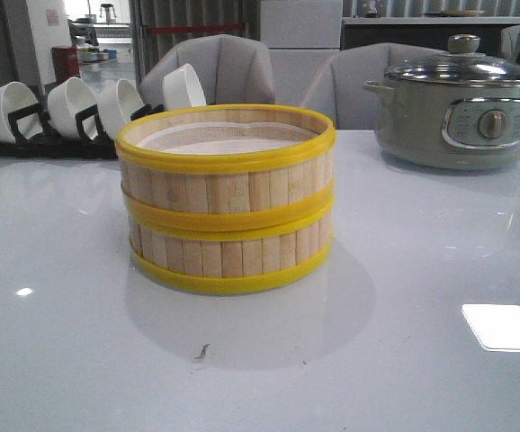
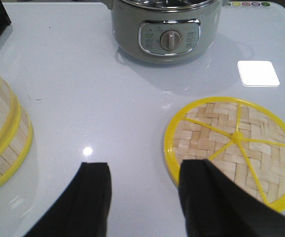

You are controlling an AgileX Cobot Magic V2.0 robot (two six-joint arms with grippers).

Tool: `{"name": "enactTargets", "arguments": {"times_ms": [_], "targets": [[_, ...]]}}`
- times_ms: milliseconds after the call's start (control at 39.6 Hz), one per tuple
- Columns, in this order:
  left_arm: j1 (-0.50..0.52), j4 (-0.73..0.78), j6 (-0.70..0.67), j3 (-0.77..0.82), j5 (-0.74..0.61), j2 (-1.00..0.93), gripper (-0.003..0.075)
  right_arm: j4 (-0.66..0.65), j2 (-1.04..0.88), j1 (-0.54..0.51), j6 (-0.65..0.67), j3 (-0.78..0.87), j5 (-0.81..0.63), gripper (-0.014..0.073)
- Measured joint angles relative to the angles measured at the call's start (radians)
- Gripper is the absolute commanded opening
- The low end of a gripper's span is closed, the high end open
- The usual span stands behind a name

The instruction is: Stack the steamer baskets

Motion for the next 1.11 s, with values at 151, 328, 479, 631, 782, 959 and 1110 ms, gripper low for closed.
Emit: {"name": "enactTargets", "arguments": {"times_ms": [151, 328, 479, 631, 782, 959, 1110], "targets": [[0.0, 0.0, 0.0, 0.0, -0.014, -0.002, 0.0087, 0.0, 0.0, 0.0, 0.0, 0.0, 0.0, 0.0423], [0.0, 0.0, 0.0, 0.0, -0.014, -0.002, 0.0087, 0.0, 0.0, 0.0, 0.0, 0.0, 0.0, 0.0423], [0.0, 0.0, 0.0, 0.0, -0.014, -0.002, 0.0087, 0.0, 0.0, 0.0, 0.0, 0.0, 0.0, 0.0423], [0.0, 0.015, 0.0, 0.0, -0.014, -0.002, 0.0087, 0.001, 0.0, 0.0, 0.0, 0.0, 0.0, 0.0423], [0.0, 0.062, 0.0, 0.0, -0.031, -0.002, 0.0087, 0.001, 0.0, 0.014, 0.0, 0.0, 0.0, 0.0423], [0.0, 0.125, 0.0, 0.0, -0.063, -0.002, 0.0087, 0.005, 0.0, 0.018, 0.0, 0.0, 0.0, 0.0423], [0.0, 0.135, 0.0, 0.0, -0.07, -0.002, 0.0087, 0.007, 0.0, 0.018, 0.0, 0.0, 0.0, 0.0423]]}}
